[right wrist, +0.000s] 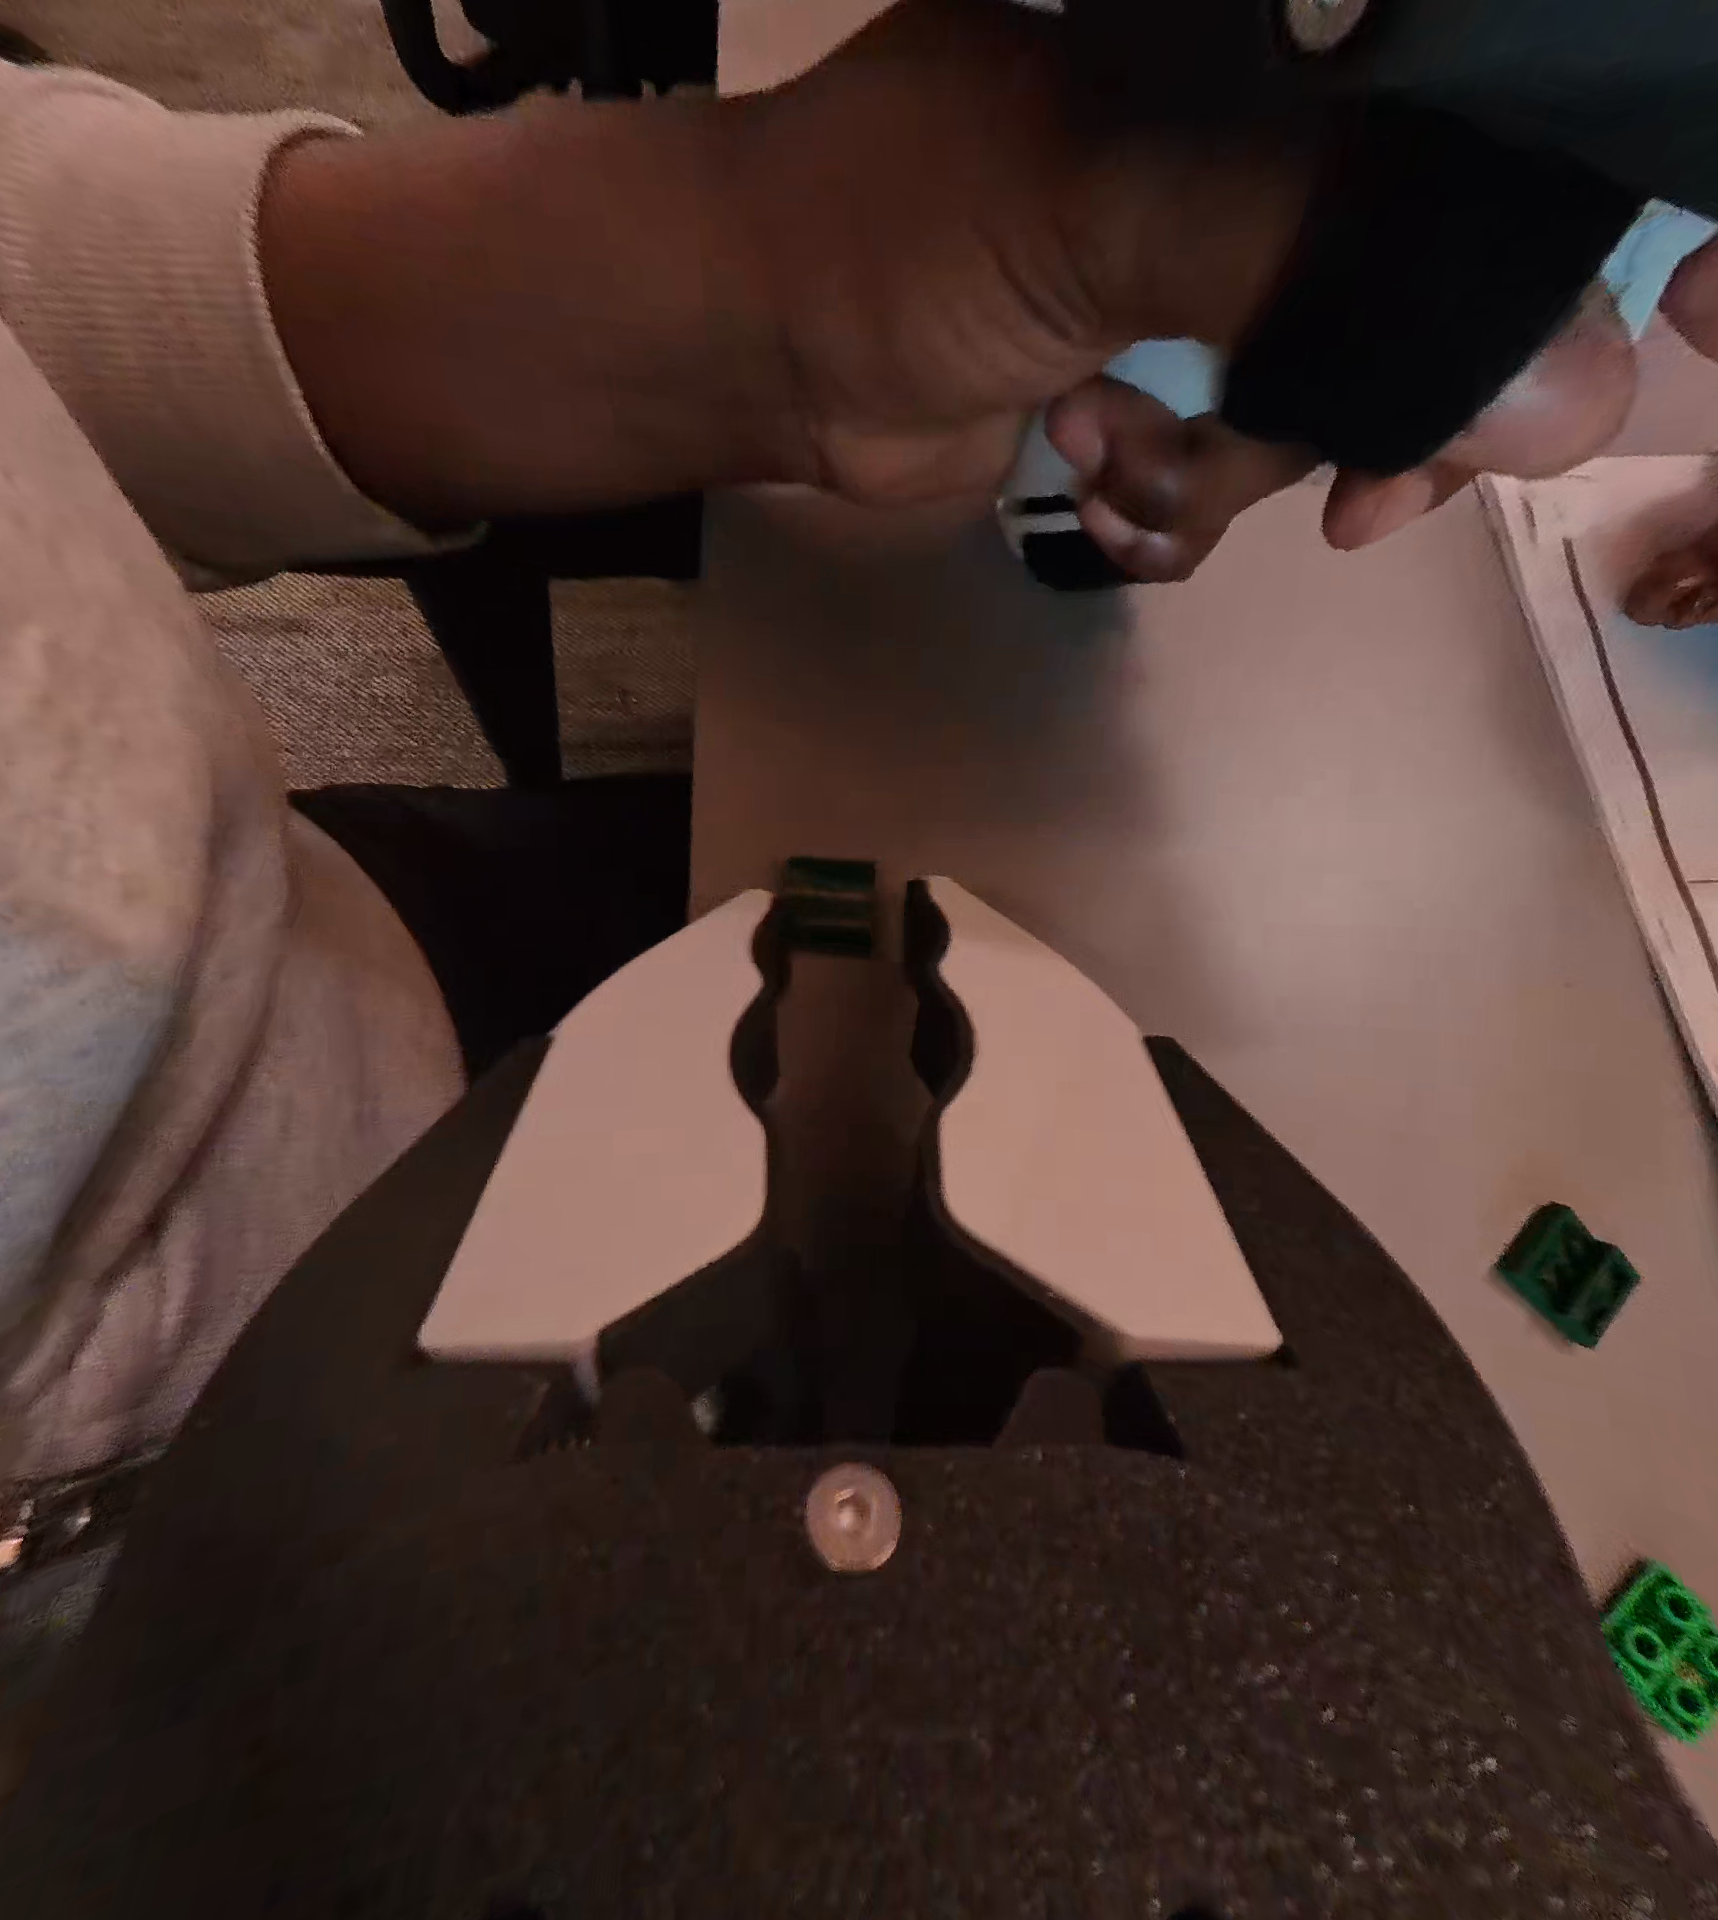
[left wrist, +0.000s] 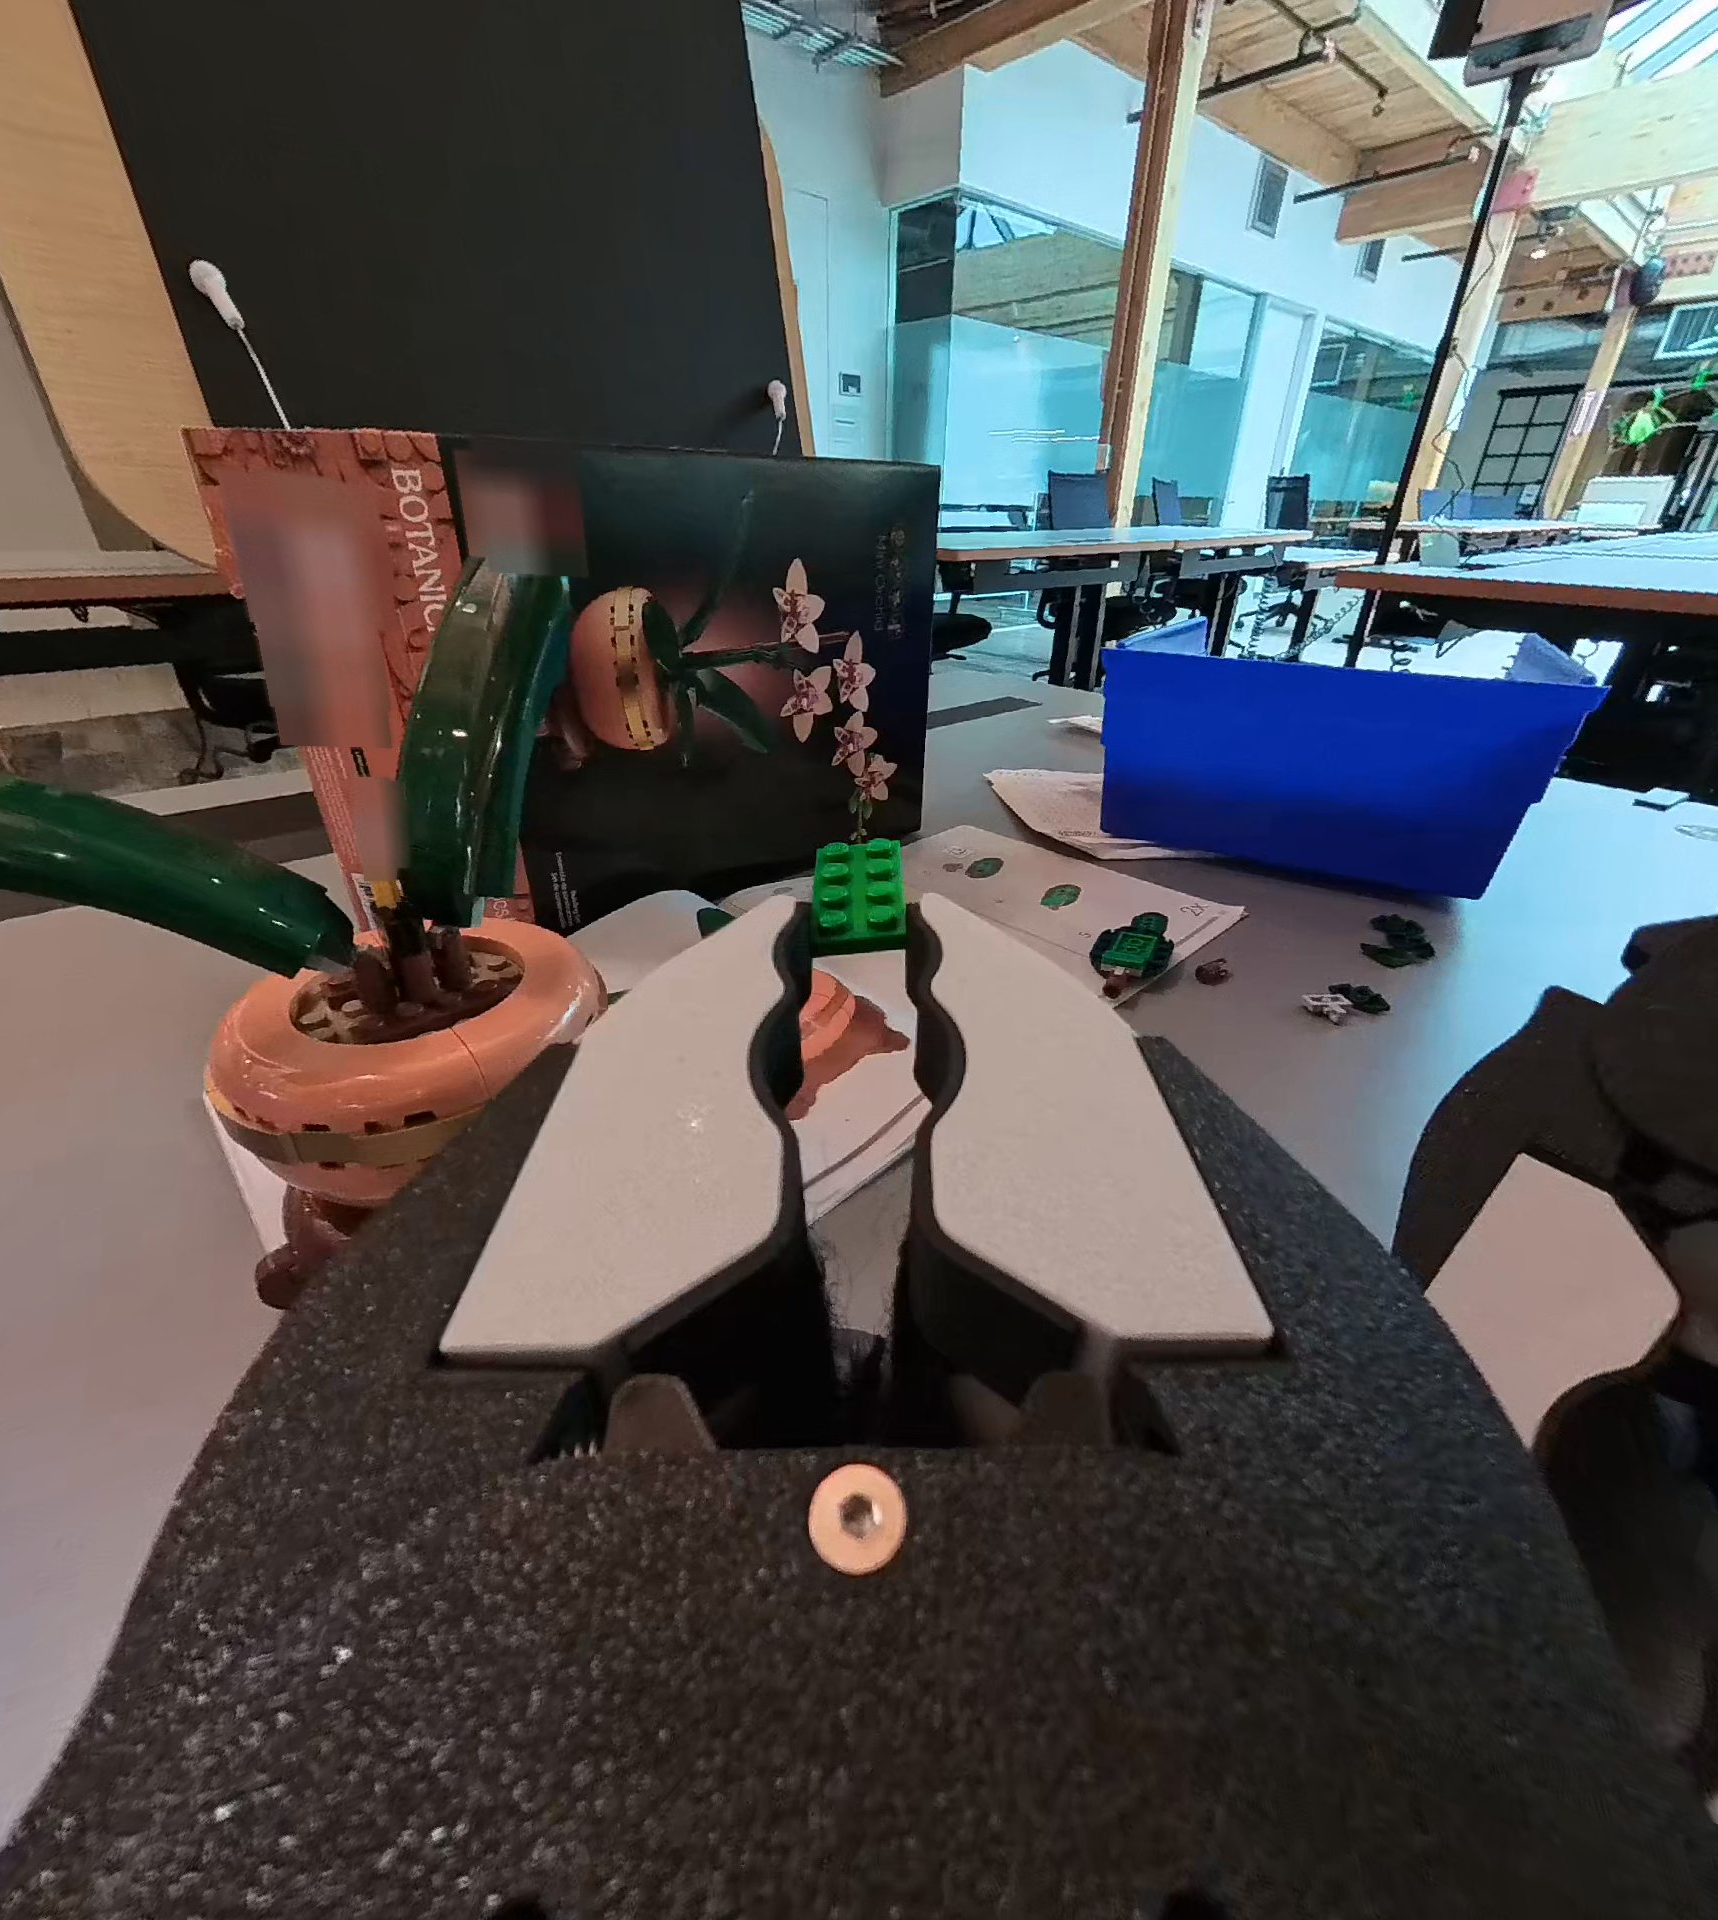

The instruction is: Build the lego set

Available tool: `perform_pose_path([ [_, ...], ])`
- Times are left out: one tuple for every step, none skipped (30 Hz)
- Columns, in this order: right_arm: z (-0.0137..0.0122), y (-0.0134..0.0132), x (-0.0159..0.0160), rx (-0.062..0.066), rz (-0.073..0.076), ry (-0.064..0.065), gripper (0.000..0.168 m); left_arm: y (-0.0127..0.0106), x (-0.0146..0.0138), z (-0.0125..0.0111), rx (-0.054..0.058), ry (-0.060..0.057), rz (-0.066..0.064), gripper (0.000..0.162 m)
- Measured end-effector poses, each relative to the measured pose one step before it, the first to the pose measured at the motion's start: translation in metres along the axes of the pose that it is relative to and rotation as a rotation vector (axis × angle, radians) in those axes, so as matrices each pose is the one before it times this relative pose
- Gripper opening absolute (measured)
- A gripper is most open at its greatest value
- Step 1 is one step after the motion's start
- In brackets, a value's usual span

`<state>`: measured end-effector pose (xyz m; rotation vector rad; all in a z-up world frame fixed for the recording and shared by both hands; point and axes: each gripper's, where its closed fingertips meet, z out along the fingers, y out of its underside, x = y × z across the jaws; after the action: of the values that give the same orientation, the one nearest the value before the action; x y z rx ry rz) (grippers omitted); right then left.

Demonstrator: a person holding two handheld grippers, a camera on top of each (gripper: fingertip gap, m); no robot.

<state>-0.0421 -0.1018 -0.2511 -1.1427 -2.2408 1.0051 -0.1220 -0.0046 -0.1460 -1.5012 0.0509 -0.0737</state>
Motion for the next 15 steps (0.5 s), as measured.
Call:
perform_pose_path([
  [0.00033,0.00108,0.00248,-0.0098,-0.0124,0.0188,0.015,0.00037,0.00057,-0.00025,0.0007,0.0057,-0.0087,0.016],
  [0.00022,-0.00005,0.00001,-0.0034,-0.0119,0.0012,0.015,0.00047,0.00008,-0.00026,-0.0008,0.0033,-0.0077,0.016],
  [-0.00050,-0.00004,-0.00007,-0.0049,-0.0062,-0.0033,0.015,0.00051,-0.00016,-0.00002,-0.0003,0.0014,-0.0053,0.016],
  [-0.00116,0.00015,0.00097,-0.0026,0.0059,-0.0006,0.014,0.00038,-0.00036,0.00034,0.0002,0.0000,-0.0027,0.016],
  [-0.00395,0.00113,0.00477,0.0015,0.0198,0.0168,0.014,0.00034,-0.00031,-0.00011,-0.0012,-0.0008,-0.0001,0.016],
  [-0.00666,0.00008,0.00516,0.0133,0.0345,0.0075,0.013,0.00030,-0.00043,0.00019,-0.0014,-0.0025,0.0010,0.016],
  [0.00081,-0.00141,0.00848,0.0466,0.0646,0.0048,0.000,0.00003,-0.00045,-0.00003,-0.0002,-0.0030,-0.0005,0.016],
  [-0.00644,-0.00532,0.00763,0.0595,0.0885,-0.0060,0.000,0.00009,-0.00015,-0.00013,-0.0001,-0.0004,-0.0029,0.016],
  [-0.00750,-0.00762,0.00708,0.0737,0.0982,-0.0167,0.000,0.00040,-0.00016,0.00008,-0.0009,0.0002,-0.0047,0.016],
  [-0.00699,-0.00572,0.00777,0.0521,0.0874,-0.0089,0.000,0.00021,-0.00005,-0.00012,-0.0011,0.0012,-0.0042,0.016],
  [-0.00584,-0.00259,0.00612,0.0183,0.0434,-0.0038,0.002,0.00036,0.00006,-0.00020,-0.0028,0.0007,0.0004,0.016],
  [-0.00383,-0.00101,0.00337,-0.0013,-0.0079,0.0012,0.005,-0.00006,-0.00126,-0.00025,-0.0026,-0.0071,0.0079,0.016],
  [-0.00177,-0.00025,0.00172,-0.0163,-0.0347,0.0076,0.008,-0.00124,-0.00371,-0.00058,0.0013,-0.0190,0.0187,0.016],
  [0.00042,-0.00070,0.00262,-0.0292,-0.0432,0.0204,0.011,-0.00290,-0.00677,-0.00156,0.0084,-0.0332,0.0228,0.016],
  [0.00203,-0.00113,0.00047,-0.0325,-0.0587,0.0078,0.016,-0.00525,-0.00899,-0.00374,0.0165,-0.0366,0.0206,0.016],
])
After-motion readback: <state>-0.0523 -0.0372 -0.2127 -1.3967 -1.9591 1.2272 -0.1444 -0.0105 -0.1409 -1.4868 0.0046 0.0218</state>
